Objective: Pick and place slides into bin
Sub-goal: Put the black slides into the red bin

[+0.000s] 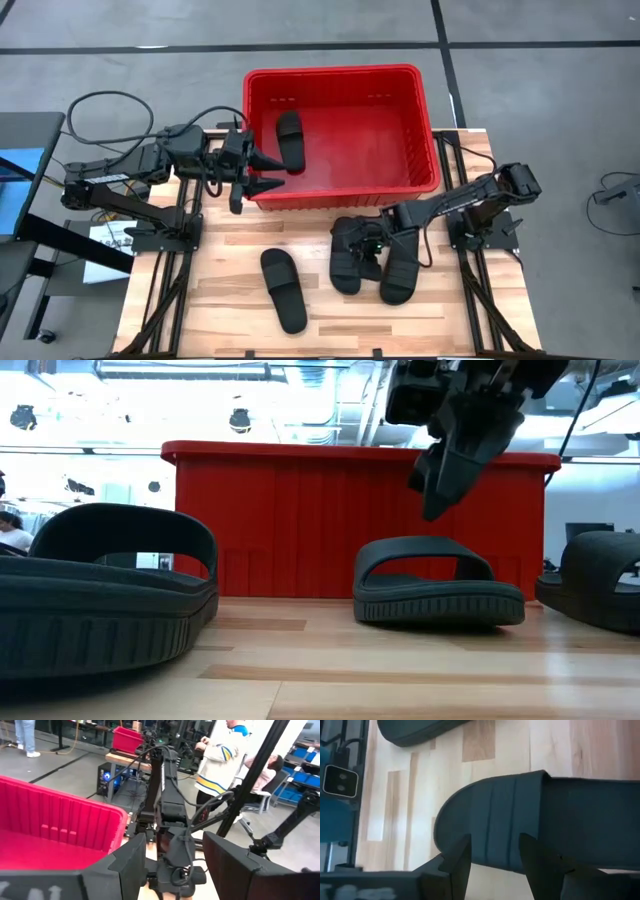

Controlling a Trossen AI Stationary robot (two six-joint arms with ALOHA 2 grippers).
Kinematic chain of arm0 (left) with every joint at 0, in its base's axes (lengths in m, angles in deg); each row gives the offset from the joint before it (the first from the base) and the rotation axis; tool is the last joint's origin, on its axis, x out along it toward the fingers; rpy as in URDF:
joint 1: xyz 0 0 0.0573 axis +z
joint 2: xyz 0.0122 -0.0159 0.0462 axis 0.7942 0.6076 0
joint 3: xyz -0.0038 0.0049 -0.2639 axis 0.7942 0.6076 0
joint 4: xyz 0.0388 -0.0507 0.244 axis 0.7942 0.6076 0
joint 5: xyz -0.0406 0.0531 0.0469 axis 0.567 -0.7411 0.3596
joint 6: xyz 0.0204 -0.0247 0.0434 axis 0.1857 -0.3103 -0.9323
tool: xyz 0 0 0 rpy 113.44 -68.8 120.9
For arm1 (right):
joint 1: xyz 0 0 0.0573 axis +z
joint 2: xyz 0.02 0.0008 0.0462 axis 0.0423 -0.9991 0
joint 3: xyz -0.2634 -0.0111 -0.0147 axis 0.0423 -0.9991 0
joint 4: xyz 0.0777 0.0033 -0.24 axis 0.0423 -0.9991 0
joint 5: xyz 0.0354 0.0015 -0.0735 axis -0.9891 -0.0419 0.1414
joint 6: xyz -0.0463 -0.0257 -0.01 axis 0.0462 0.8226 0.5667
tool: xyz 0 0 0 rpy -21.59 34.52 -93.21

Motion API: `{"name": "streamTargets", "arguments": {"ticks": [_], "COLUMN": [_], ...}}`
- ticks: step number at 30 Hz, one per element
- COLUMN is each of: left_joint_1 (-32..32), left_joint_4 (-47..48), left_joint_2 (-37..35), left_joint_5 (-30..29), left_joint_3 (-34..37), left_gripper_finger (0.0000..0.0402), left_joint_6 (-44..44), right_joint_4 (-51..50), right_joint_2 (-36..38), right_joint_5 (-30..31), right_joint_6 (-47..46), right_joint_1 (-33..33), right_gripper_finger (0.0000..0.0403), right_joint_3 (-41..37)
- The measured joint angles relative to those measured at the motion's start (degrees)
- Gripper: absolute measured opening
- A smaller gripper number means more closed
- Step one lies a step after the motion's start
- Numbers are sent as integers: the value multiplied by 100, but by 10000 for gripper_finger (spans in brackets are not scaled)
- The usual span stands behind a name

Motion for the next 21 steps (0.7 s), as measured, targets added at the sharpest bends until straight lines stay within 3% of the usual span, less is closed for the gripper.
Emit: {"name": "streamTargets", "arguments": {"ticks": [9, 21], "left_joint_1": [0, -68], "left_joint_4": [-37, -69], "left_joint_2": [0, 0], "left_joint_5": [40, 40], "left_joint_3": [0, 0], "left_gripper_finger": [187, 187], "left_joint_6": [79, 184], "right_joint_4": [-557, -541], "right_joint_2": [0, -247], "right_joint_5": [17, -5], "right_joint_6": [438, 755], "right_joint_1": [-184, -267], "right_gripper_finger": [157, 156], "right_joint_3": [-9, -21]}}
